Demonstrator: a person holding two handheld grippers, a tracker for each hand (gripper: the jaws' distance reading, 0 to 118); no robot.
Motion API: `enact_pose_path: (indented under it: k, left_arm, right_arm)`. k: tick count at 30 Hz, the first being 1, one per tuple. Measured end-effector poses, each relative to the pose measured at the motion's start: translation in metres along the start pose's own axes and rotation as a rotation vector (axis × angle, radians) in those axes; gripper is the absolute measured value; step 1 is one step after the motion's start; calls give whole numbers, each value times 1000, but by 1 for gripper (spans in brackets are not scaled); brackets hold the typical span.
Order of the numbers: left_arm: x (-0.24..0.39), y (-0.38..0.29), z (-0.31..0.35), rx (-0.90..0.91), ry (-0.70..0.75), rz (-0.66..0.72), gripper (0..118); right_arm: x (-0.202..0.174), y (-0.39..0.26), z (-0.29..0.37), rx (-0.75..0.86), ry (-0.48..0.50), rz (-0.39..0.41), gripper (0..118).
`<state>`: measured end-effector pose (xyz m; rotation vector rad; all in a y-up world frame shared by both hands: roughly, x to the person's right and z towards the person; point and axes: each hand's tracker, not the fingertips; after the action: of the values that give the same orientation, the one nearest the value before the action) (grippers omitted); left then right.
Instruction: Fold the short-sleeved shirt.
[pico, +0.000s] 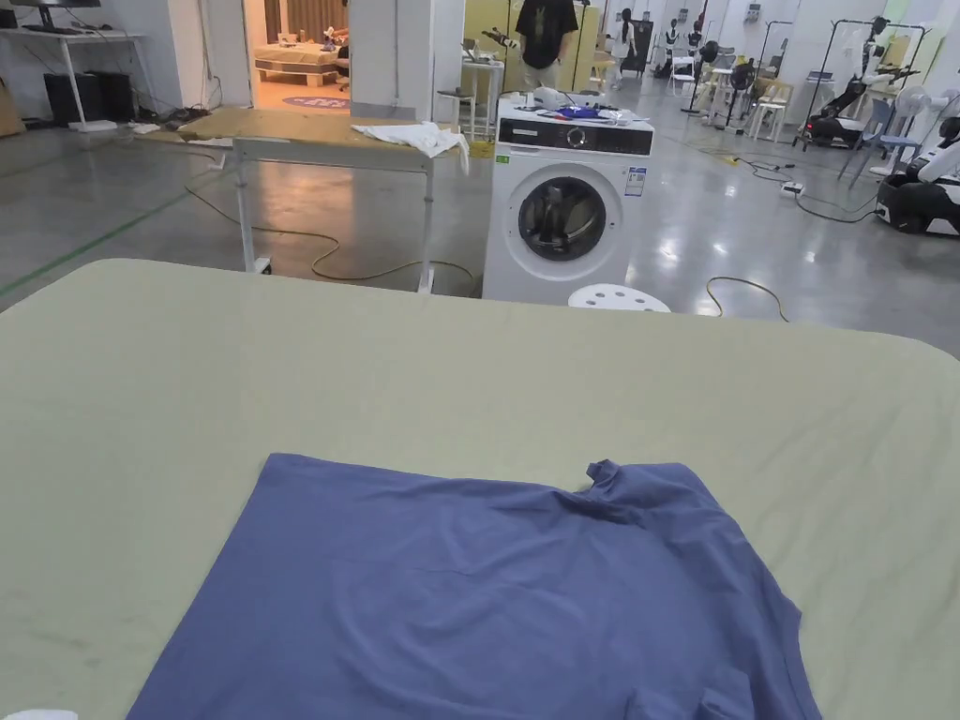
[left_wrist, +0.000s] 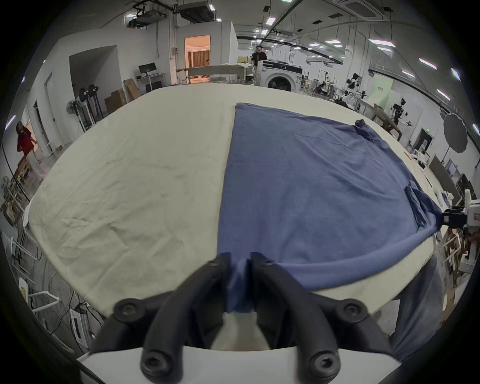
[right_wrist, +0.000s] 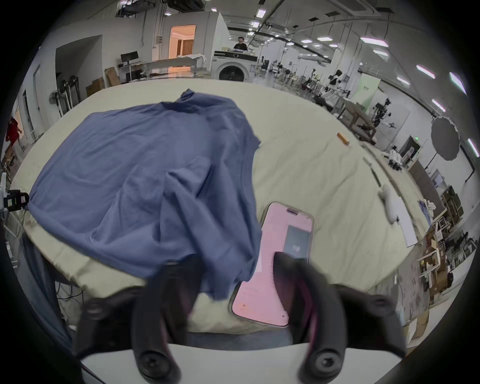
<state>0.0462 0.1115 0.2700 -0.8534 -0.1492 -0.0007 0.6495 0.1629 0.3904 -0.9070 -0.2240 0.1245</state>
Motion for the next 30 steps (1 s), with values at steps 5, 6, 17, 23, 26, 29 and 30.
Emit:
enact_pose_path:
  k: [5,6,17,23,26,29,30]
  left_arm:
    - [15,28,13,120,-5,-5,54]
    - [19,35,14,163,-21,-2,54]
    - [91,97,53,649,15,-69,35]
    - [109,107,71,733,18,-118,0]
    - [108,109,76,723,11,-128,0]
    - [94,105,77,637,10,-120,0]
    - [86,101,76,587,4,-124,0]
  right_arm:
    - [-4,36,32,207,-45,-21,77]
    - [-7,43,35,273,-19,-42,77]
    - [-74,97,43,798,57,-206,40]
    - [-92,106,50,855,49,-166,0]
    - [-93,104,49,858,42,-160,0]
    - [-92,102,44,833,48,-152,0]
    - [-91,101,41,817,50,-143,0]
